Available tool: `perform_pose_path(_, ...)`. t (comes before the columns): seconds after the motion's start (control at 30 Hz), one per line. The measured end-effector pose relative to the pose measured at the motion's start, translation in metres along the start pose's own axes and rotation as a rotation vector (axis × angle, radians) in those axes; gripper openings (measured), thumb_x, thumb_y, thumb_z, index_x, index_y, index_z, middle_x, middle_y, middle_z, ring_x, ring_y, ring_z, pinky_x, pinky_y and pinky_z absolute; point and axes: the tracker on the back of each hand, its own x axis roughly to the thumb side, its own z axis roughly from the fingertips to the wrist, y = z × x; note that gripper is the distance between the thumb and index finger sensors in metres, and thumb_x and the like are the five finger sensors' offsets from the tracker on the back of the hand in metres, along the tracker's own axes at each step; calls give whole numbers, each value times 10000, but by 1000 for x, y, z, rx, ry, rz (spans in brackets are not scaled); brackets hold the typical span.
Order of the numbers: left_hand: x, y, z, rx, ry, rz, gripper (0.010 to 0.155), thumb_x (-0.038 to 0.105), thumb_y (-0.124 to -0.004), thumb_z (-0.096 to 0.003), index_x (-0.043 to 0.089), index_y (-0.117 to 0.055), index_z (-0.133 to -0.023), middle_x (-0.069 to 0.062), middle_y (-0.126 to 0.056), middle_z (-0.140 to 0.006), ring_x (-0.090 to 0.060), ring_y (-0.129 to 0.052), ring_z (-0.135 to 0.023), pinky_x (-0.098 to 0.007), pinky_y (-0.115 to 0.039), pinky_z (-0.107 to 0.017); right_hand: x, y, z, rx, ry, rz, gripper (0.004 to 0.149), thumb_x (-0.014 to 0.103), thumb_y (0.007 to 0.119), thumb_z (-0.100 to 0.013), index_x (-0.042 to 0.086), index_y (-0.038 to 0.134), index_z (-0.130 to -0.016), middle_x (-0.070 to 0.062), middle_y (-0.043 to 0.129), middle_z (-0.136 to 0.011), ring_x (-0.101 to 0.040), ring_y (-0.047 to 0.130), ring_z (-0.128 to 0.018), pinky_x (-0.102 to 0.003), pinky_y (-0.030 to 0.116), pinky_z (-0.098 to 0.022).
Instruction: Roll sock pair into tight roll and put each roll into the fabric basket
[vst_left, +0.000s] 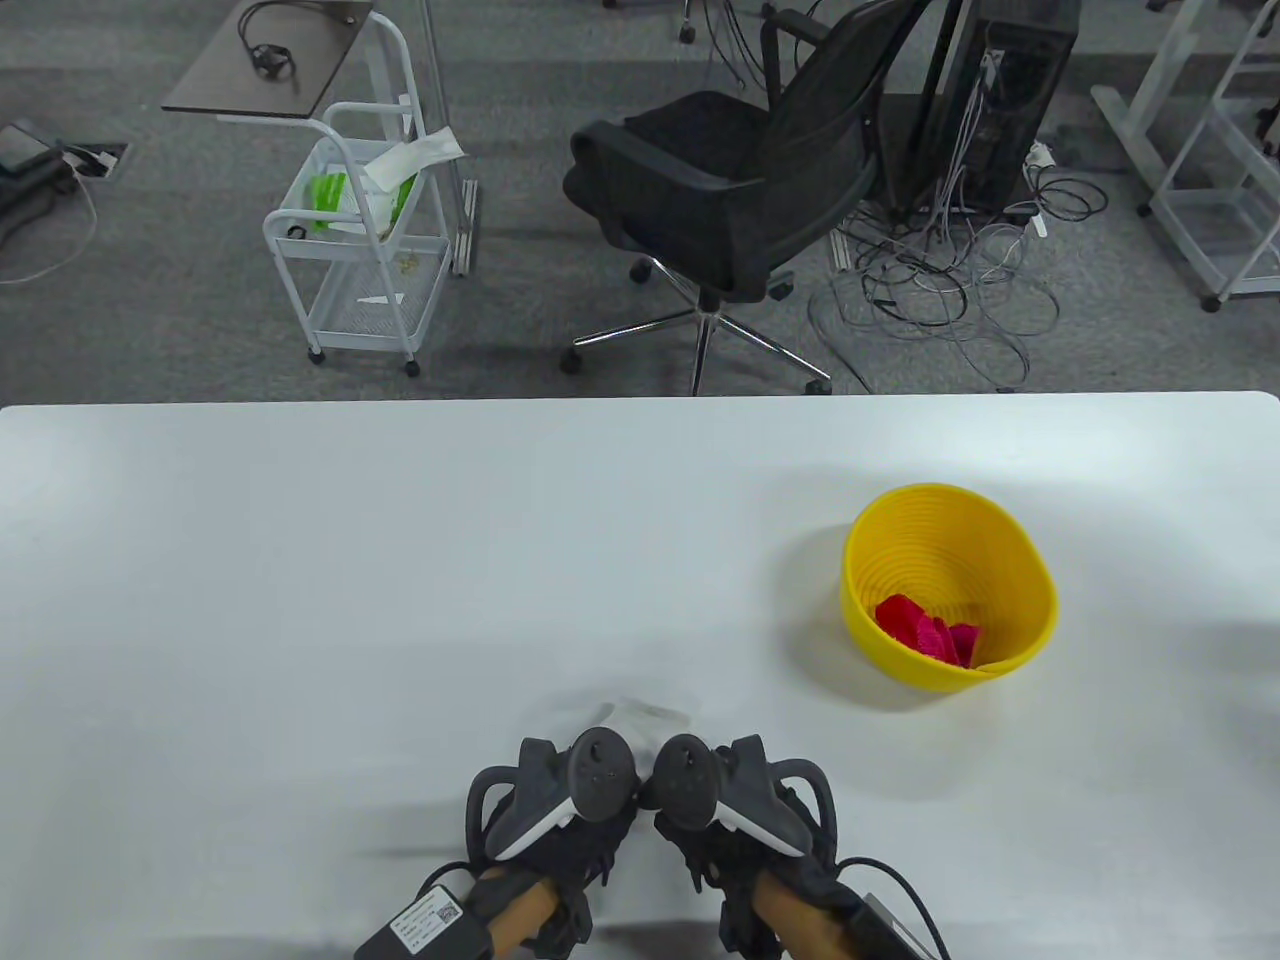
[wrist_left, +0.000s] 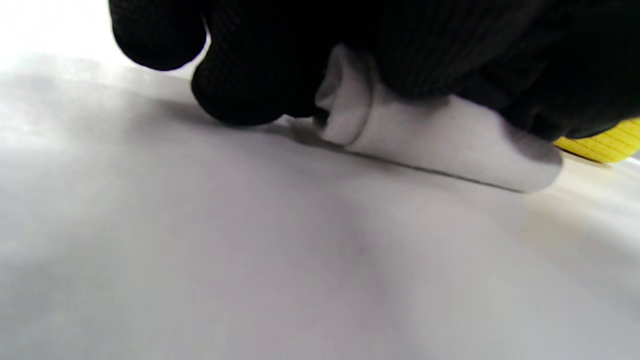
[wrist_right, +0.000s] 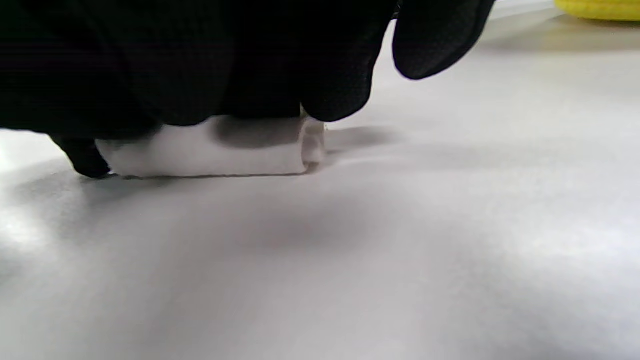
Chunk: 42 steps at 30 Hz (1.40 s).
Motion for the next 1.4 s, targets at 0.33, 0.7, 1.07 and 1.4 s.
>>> perform_pose_path(0.33,-3,15,9,18,19,27,466,439,-845,-367,304,-940,-803,-28,-910,-821,-246,-941,-617,-500,-705,-587,-3,5,-4,19,30,-4,483,433,876,-397,398,780,-869,138,824,-954,-175,848,-878,-544,671,-676)
perform_pose_path(0.7,-2,-1,-2,-27,36,-42,548,448,-908,-328,278,-860,-847,-21,-879,-829,-228,-926,-636,-497,-702,-595,-5,9,-8,7,60,0,498,434,844,-411,411,739,-897,142,799,-966,-164,835,-878,-533,666,-682)
perform_pose_path(1.07,-2,-3,-3,-35,22,-20,445,366,-803,-383,251,-902,-802,-45,-916,-764,-224,-949,-574,-495,-725,-568,-6,-1,-5,-16,39,-33,440,429,823,-417,395,803,-855,123,877,-901,-162,860,-857,-534,672,-676)
perform_pose_path(1.4,-3,-3,-3,-30,25,-9,440,388,-774,-394,257,-907,-793,-48,-925,-746,-219,-955,-561,-490,-731,-559,6,-9,6,-61,-29,28,405,423,877,-390,359,881,-790,110,914,-865,-173,886,-832,-536,691,-661)
